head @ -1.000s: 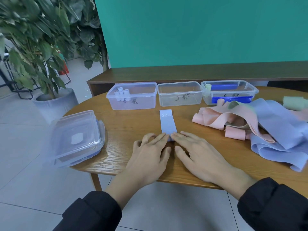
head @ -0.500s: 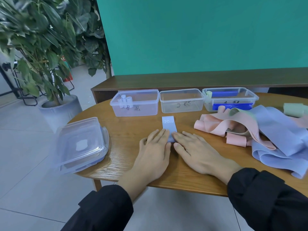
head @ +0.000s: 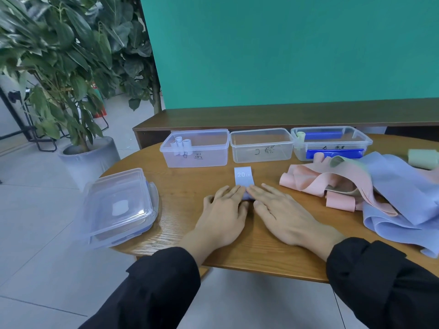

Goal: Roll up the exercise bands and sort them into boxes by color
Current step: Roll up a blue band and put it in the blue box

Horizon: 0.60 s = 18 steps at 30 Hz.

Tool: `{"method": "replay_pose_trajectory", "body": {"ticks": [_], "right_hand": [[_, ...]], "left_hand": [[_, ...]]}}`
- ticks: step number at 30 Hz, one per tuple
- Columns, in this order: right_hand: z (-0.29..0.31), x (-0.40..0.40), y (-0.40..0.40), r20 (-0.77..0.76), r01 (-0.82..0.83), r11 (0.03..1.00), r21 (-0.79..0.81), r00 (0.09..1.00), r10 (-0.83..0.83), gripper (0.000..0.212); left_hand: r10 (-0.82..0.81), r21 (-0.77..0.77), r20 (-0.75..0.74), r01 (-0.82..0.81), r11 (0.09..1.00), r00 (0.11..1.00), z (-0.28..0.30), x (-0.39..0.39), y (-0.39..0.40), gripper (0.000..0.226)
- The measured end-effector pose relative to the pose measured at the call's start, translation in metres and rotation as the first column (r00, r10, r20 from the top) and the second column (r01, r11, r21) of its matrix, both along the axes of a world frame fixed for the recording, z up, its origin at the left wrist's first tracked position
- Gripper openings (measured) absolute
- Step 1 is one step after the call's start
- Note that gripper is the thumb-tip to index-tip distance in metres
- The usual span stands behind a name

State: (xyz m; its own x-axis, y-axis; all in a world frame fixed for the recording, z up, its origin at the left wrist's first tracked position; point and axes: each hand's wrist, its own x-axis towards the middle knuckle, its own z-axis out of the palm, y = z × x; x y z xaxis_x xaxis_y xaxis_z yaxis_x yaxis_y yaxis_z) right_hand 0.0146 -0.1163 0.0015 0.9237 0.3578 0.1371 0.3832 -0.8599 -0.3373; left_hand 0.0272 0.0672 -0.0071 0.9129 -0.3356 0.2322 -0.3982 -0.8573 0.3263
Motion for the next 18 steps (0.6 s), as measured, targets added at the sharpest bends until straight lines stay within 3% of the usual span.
{"method": "replay_pose_trajectory", "body": {"ticks": [5,13,18], "right_hand": [[0.000,0.014,-0.001,-0.035,-0.007,1.000,-0.010,0.999,0.006,0.061],[-0.001,0.017,-0.001,0.067,-0.014,0.996,0.091,0.998,0.008,0.057],[-0.001,0.022,0.000,0.020,0.005,0.998,0.055,1.000,-0.006,0.058]], "left_hand": [[0.018,0.011,0.155,-0.020,1.000,0.988,0.001,-0.001,0.000,0.040],[0.036,0.055,0.099,-0.042,0.998,0.994,0.002,0.009,-0.005,0.046],[0.047,0.015,0.047,-0.047,0.999,0.998,0.000,0.021,-0.007,0.054]]}}
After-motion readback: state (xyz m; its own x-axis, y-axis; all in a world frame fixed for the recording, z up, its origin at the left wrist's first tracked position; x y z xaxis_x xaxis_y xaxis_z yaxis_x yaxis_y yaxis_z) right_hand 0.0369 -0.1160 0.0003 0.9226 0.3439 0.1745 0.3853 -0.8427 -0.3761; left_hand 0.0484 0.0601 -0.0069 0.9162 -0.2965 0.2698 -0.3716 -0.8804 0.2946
